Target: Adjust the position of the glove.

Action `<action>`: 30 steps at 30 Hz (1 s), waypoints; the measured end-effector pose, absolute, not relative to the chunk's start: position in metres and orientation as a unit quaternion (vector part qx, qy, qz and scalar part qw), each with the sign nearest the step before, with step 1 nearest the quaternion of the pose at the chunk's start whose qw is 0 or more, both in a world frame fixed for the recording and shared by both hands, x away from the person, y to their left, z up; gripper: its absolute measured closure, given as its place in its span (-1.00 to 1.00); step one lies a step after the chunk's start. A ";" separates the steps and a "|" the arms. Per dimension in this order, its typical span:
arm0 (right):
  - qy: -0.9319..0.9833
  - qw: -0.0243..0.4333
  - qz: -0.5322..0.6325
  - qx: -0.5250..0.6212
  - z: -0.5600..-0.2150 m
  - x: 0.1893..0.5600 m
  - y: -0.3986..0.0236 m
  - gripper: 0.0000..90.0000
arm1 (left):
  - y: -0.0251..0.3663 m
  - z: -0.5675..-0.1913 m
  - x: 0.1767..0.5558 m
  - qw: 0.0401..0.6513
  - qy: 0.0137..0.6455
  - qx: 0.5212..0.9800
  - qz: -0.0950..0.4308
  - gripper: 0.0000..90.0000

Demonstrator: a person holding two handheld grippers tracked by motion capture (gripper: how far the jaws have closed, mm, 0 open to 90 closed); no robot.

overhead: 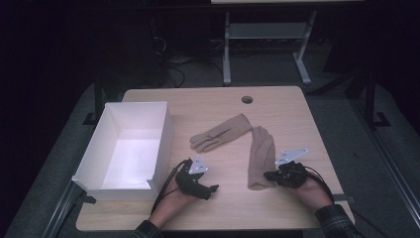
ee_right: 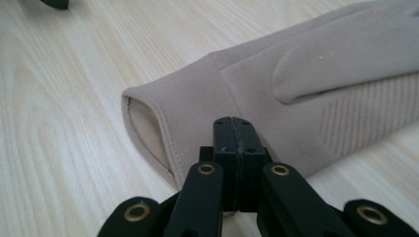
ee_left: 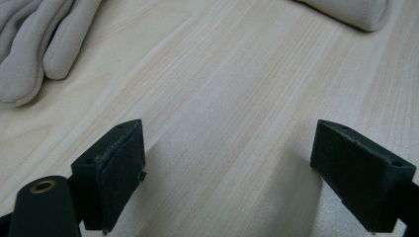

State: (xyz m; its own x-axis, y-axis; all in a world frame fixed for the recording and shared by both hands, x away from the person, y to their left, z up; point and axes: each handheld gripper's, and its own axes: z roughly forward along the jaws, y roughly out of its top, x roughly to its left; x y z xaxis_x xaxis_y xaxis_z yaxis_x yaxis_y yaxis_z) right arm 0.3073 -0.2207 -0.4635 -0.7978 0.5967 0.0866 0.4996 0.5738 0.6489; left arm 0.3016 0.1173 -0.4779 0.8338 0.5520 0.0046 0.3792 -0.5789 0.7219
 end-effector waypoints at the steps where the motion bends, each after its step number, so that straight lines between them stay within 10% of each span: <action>1: 0.884 0.072 0.342 0.310 -0.463 0.306 -0.223 1.00 | 0.117 -0.478 0.301 0.375 0.265 0.881 0.115 -0.71; 30: 0.868 0.096 0.349 0.340 -0.467 0.371 -0.206 1.00 | 0.117 -0.478 0.301 0.374 0.269 0.880 0.113 -0.71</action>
State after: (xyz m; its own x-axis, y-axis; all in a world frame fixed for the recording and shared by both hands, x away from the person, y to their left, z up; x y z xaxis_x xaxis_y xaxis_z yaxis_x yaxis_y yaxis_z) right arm 0.3712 -0.2058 -0.4672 -0.7508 0.6567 0.0705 0.5230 0.5259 0.6708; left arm 0.3014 0.1167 -0.4777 0.8299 0.5579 -0.0017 0.3882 -0.5753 0.7199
